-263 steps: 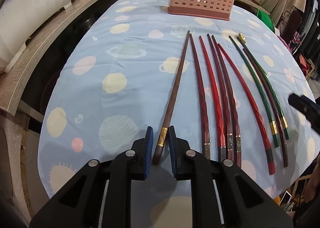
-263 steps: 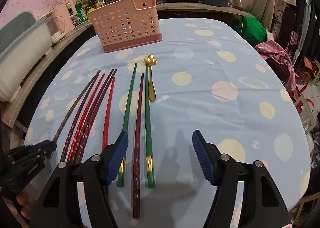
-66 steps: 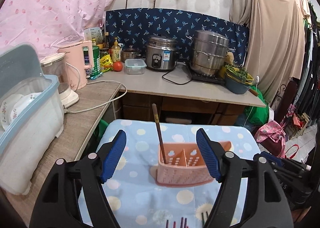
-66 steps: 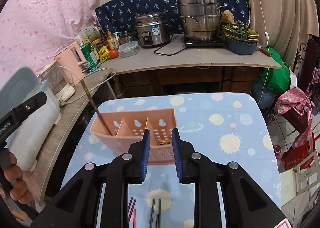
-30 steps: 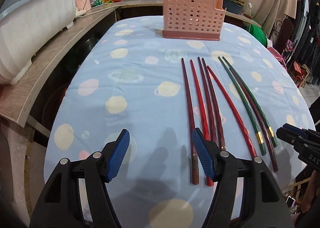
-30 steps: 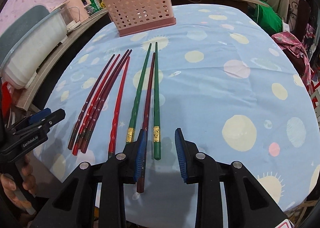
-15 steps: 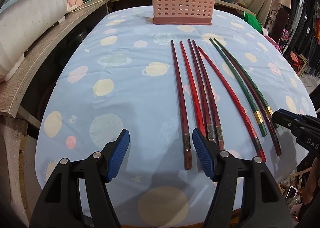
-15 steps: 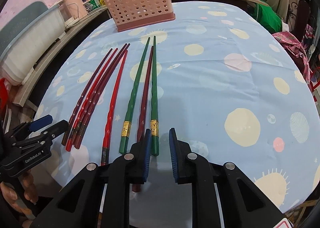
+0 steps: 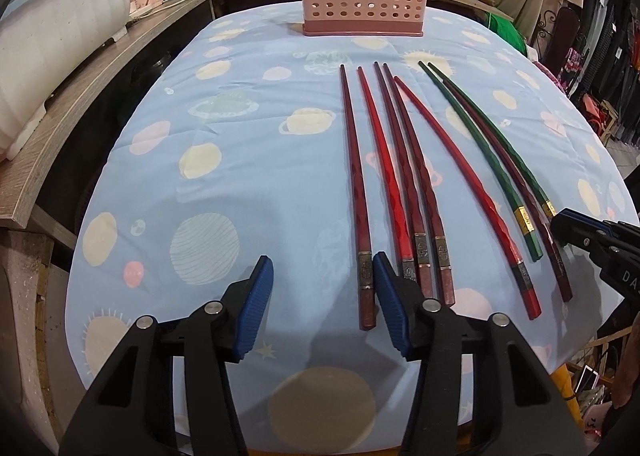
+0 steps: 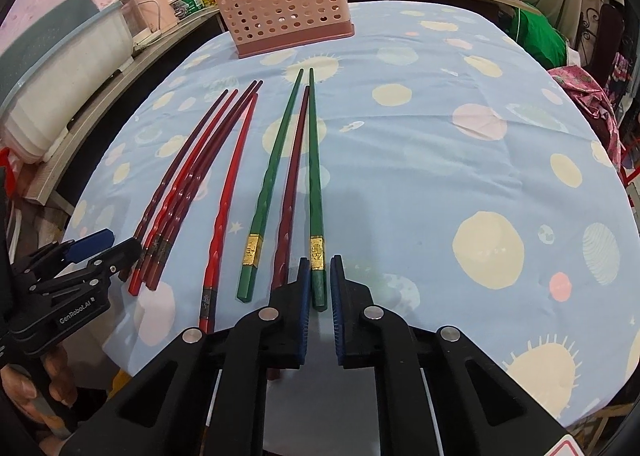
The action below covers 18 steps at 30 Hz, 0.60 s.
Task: Organize utensils
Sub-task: 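Grasp a dark red chopstick with the left tool while the right tool grasps a green chopstick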
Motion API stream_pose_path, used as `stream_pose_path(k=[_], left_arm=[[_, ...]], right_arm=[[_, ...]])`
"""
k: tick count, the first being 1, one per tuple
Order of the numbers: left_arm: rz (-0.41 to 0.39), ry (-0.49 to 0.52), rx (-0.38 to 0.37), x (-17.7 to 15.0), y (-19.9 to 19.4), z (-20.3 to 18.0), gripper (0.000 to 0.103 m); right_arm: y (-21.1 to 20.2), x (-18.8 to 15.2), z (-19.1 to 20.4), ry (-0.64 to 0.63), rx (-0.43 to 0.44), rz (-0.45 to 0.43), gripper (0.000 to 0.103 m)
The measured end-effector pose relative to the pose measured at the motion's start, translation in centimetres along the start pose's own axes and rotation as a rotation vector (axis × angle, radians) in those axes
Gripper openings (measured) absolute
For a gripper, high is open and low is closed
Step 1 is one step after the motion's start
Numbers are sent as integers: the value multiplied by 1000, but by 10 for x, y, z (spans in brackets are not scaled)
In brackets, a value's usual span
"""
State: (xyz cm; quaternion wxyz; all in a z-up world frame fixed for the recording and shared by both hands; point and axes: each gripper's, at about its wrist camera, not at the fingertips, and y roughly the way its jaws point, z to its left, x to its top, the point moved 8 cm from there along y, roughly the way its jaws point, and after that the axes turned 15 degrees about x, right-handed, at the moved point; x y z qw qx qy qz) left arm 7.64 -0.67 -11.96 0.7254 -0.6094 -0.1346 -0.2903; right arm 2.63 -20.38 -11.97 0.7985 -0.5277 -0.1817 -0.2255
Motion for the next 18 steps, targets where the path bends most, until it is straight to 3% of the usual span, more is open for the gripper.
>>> stream_pose_path(k=[5, 9, 12, 18], left_arm=[[-1, -7, -5, 1, -1, 0, 31], [13, -43, -27, 2, 0, 6, 24], [25, -65, -42, 2, 1, 10, 11], [44, -84, -67, 2, 1, 12, 8]], right_arm=[[0, 0, -1, -9, -6, 1, 7], [0, 0, -1, -16, -11, 0, 7], [0, 0, 0, -14, -9, 0, 7], [-2, -1, 0, -6, -4, 0, 7]])
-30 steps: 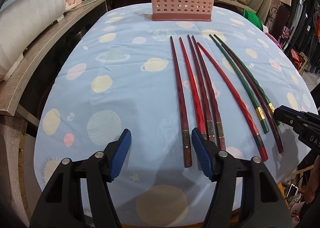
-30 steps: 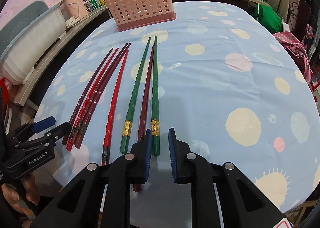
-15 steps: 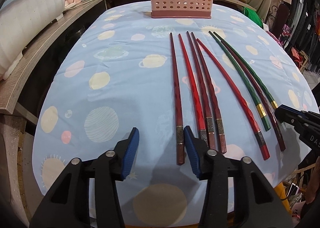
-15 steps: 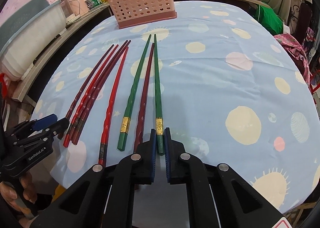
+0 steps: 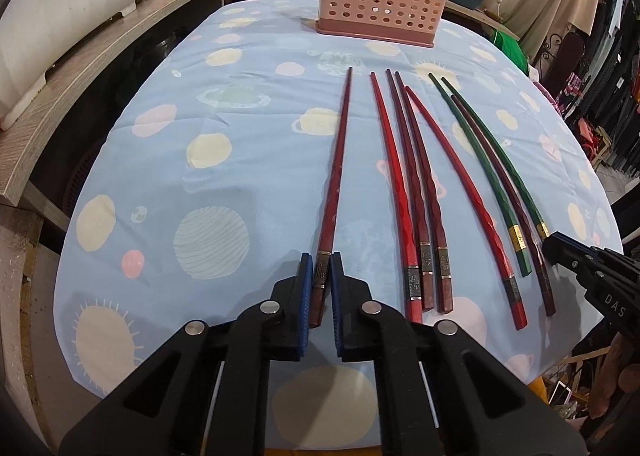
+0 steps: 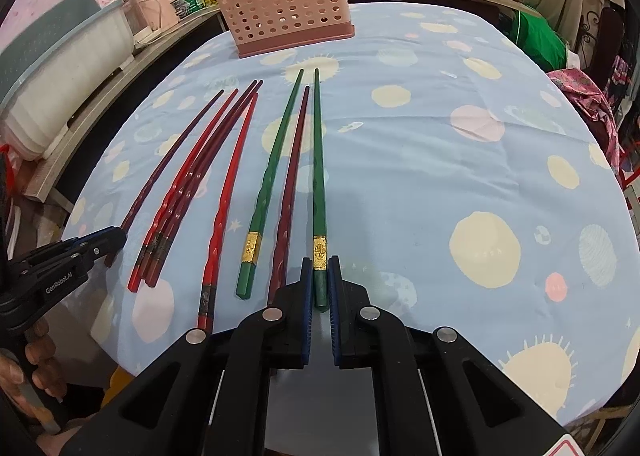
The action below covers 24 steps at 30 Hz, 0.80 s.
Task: Organize utensils
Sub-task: 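Grasp a dark red chopstick with the left tool while the right tool grasps a green chopstick, then carry both chopsticks to the pink basket and lower them inside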
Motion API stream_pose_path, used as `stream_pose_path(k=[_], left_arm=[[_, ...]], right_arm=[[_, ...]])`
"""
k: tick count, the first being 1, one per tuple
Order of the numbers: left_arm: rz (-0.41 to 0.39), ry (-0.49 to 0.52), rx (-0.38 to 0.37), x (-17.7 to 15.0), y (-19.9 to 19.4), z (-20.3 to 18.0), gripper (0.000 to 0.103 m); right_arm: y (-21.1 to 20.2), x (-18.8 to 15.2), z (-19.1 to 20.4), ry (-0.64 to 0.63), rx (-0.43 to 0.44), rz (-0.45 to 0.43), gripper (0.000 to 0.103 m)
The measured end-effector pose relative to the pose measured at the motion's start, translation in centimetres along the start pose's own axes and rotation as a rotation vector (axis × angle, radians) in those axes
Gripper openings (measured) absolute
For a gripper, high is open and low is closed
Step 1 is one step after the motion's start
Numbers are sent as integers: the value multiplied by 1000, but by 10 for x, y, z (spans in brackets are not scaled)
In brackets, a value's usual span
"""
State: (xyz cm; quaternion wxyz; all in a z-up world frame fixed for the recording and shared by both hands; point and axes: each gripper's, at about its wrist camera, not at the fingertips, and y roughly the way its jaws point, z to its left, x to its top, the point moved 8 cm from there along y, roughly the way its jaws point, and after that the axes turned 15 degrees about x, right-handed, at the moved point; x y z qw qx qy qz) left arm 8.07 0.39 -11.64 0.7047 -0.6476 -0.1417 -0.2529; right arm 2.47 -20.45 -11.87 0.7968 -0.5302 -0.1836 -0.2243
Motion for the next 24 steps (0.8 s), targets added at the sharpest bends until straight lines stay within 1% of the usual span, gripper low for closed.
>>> stream_pose_path(k=[3, 6, 11, 19, 24], left_arm=[[4, 0, -8, 1, -4, -1, 7], [-2, 7, 3, 4, -10, 0, 7], [-18, -11, 1, 14, -27, 5, 7], [-74, -53, 14, 43, -67, 20, 7], [-126, -80, 19, 68, -91, 28, 7]], right_arm=[[-3, 1, 0, 4, 3, -6, 7], [-9, 5, 1, 5, 3, -18, 7], [-25, 16, 5, 1, 1, -54, 7], [-66, 51, 13, -14, 3, -144, 7], [-91, 77, 16, -21, 3, -206, 7]])
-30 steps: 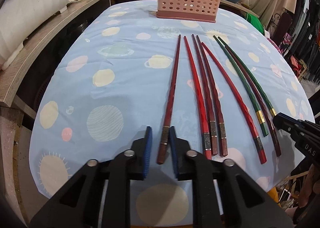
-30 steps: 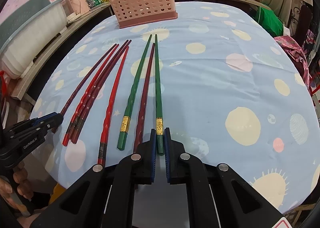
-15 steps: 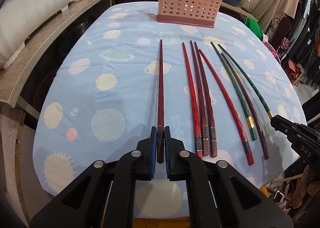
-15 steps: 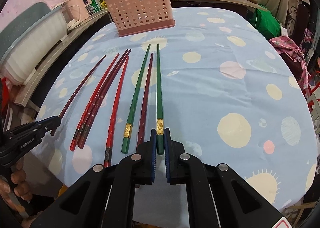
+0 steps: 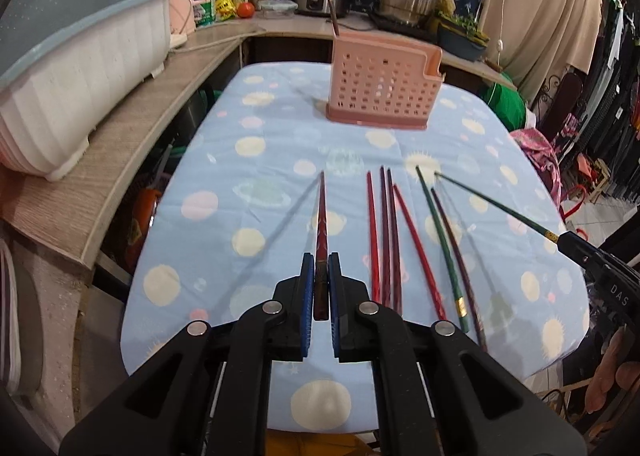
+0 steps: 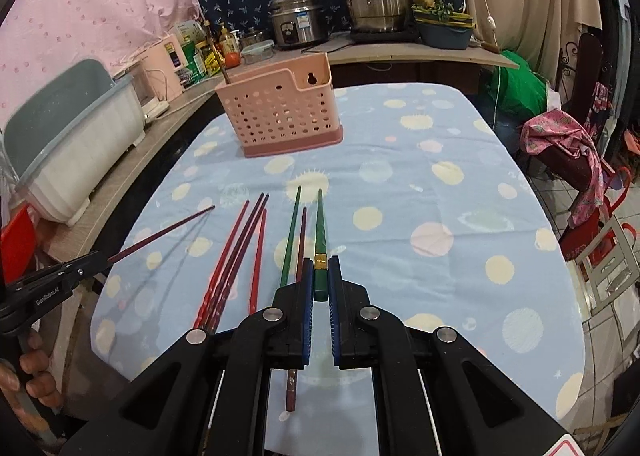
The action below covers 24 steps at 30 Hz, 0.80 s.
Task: Organize utensils
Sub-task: 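Carry both chopsticks to the pink basket and lower them inside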
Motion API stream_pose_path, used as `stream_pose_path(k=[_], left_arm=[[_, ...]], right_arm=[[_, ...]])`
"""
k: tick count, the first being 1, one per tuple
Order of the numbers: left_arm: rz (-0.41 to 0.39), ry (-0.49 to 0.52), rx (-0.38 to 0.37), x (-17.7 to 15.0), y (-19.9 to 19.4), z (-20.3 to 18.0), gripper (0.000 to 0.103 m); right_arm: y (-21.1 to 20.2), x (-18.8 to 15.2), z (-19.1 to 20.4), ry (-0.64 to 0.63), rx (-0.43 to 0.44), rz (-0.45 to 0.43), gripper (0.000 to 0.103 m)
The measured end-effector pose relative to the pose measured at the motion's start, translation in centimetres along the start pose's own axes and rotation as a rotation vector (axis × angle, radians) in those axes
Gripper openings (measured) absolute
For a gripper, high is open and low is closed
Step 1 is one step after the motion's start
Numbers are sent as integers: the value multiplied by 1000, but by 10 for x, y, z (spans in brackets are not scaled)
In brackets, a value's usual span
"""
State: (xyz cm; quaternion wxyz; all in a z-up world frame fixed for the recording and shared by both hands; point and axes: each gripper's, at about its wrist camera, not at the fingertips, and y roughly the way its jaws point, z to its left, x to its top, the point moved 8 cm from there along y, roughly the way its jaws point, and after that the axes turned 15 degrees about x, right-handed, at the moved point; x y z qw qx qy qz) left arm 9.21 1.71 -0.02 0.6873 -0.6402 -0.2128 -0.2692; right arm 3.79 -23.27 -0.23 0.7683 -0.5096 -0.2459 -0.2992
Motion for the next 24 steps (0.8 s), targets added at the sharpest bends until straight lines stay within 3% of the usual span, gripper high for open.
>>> stream_pose_path(k=[24], left_arm=[[-257, -77, 35, 182, -42, 8, 7]], right_arm=[[-35, 159, 0, -10, 42, -245, 7]])
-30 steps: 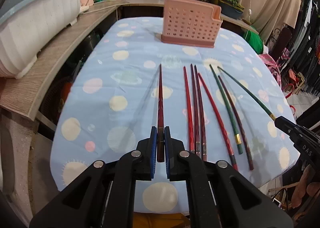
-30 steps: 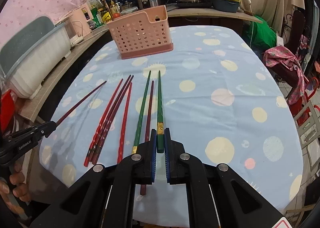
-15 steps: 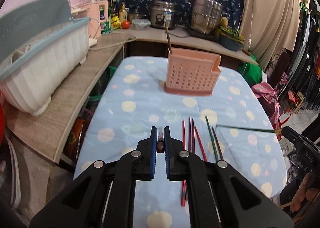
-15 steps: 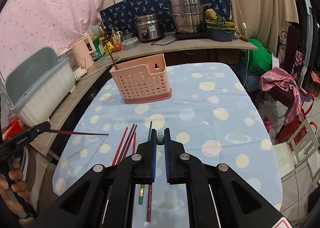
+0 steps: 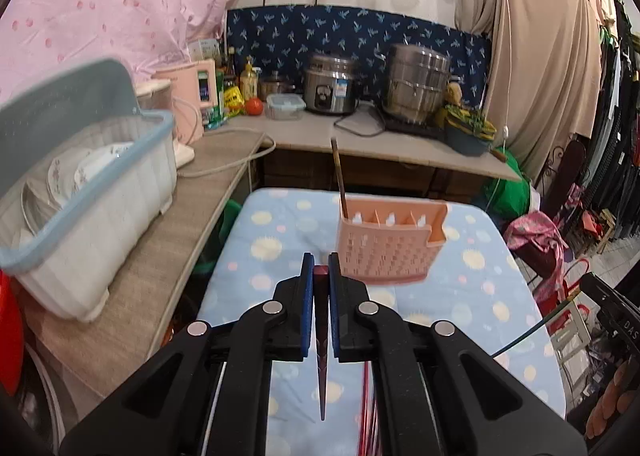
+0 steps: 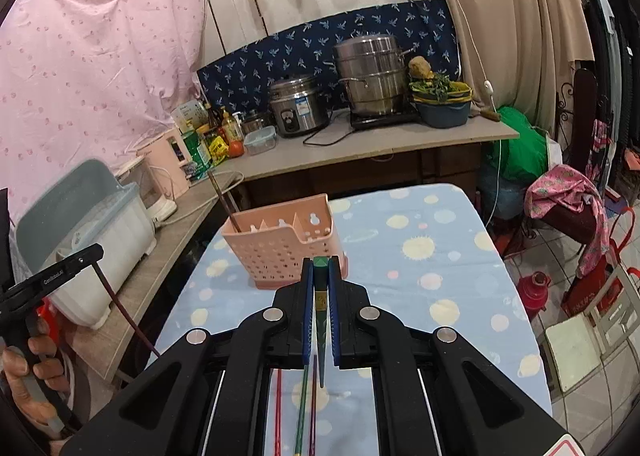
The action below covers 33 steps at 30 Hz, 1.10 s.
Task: Organize utensils
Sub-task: 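Carry both chopsticks to the pink basket and lower them inside, then open both tools to release the chopsticks and withdraw from the basket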
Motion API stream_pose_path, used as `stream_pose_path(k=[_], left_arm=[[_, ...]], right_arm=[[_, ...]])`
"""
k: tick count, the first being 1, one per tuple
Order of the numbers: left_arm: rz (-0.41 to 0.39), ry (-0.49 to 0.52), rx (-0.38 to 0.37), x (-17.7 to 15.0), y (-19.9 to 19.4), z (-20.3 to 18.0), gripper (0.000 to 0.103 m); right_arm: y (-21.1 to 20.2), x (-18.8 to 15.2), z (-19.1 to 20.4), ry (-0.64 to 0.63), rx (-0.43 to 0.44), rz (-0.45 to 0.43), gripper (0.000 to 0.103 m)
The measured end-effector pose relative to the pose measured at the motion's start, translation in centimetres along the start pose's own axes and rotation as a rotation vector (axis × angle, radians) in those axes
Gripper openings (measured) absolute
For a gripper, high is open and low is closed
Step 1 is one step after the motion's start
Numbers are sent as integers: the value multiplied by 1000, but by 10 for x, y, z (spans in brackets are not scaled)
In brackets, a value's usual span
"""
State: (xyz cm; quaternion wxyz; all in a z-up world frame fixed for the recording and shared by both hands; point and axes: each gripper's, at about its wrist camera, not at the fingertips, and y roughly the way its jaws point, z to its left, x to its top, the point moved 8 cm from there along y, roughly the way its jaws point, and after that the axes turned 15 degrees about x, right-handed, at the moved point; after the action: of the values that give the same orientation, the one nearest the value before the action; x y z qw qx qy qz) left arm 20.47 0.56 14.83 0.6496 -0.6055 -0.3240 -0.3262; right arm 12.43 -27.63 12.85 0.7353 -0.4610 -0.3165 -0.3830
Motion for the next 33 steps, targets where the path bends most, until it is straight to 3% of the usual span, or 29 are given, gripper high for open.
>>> stream_pose_path(k=[13, 16, 23, 33], left_arm=[[-225, -111, -19, 133, 4, -20, 7], [-261, -124, -30, 151, 14, -30, 7], [-251, -127, -42, 164, 58, -50, 7], [-134, -84, -38, 131, 122, -72, 7]], right_arm=[[25, 132, 28, -33, 103, -288, 7], [50, 146, 26, -31, 101, -282, 7], [101, 144, 19, -11, 104, -210, 7], [153, 112, -5, 32, 89, -104, 7]])
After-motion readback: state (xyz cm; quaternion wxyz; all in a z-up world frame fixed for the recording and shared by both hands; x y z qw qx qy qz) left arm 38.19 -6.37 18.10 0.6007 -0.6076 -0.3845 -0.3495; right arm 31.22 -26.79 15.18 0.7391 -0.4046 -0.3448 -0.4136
